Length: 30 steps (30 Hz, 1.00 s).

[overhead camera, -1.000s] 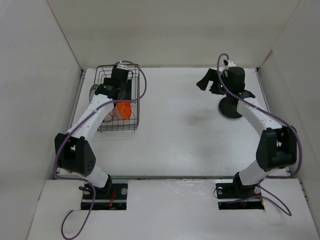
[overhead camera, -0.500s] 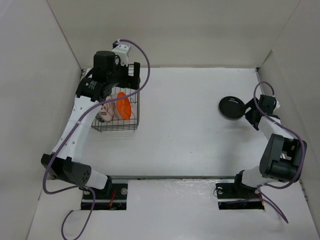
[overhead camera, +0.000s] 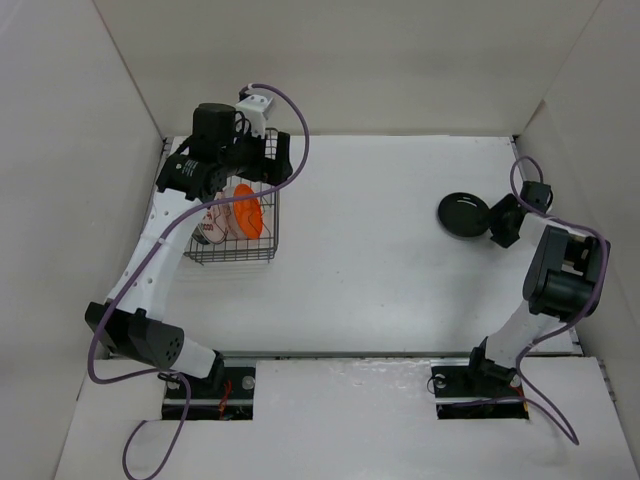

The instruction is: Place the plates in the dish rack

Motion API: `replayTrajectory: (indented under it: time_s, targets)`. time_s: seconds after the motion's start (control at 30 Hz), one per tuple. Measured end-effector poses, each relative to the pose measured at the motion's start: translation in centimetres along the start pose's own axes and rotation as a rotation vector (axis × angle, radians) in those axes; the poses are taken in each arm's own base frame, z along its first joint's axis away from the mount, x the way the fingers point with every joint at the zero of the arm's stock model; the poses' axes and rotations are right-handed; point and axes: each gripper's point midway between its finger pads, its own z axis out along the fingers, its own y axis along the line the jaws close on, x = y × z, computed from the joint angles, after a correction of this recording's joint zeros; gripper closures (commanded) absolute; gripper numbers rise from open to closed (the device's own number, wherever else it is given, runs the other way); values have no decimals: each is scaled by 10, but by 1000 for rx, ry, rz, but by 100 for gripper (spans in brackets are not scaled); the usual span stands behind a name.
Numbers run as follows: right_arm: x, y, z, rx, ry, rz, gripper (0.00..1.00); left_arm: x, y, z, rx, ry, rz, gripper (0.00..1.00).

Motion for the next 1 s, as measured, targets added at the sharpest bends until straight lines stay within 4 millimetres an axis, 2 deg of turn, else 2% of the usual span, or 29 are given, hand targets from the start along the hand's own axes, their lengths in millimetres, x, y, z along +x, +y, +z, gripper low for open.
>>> replayTrajectory:
  time_s: [0.07, 0.1, 0.13, 0.17, 0.2, 0.3, 0.33, 0.4, 0.43, 0.5, 0.53, 0.9, 1.0]
  targets:
    - [-5, 5, 6, -12, 7, 0, 45, 0, 0, 0, 1, 0, 1, 0]
    - [-7, 8, 8, -17, 9, -1, 45, 0, 0, 0, 2, 0, 2, 0]
    - [-7, 9, 9, -20, 13, 0, 50, 0, 0, 0, 3, 0, 1, 0]
    - [-7, 9, 9, -19, 20, -1, 50, 0, 0, 0, 3, 0, 1, 0]
    - [-7, 10, 9, -17, 28, 0, 55, 0, -1, 0, 3, 0, 2, 0]
    - [-9, 13, 11, -19, 41, -2, 58, -1, 0, 0, 2, -1, 1, 0]
    - [-9, 13, 11, -19, 45, -3, 67, 0, 0, 0, 3, 0, 0, 0]
    - [-9, 13, 11, -16, 54, -8, 74, 0, 0, 0, 1, 1, -1, 0]
    - [-9, 13, 12, -15, 58, -9, 82, 0, 0, 1, 0, 4, -1, 0]
    - [-7, 12, 12, -10, 69, -11, 90, 1, 1, 3, -5, 8, -2, 0]
    - [-7, 12, 12, -9, 70, -14, 98, 2, 2, 4, -7, 13, -3, 0]
    - [-8, 17, 11, -28, 82, -20, 100, 5, 6, 7, -24, 27, -6, 0]
    - [-6, 24, 10, -72, 90, -18, 100, 5, 6, 7, -24, 26, -6, 0]
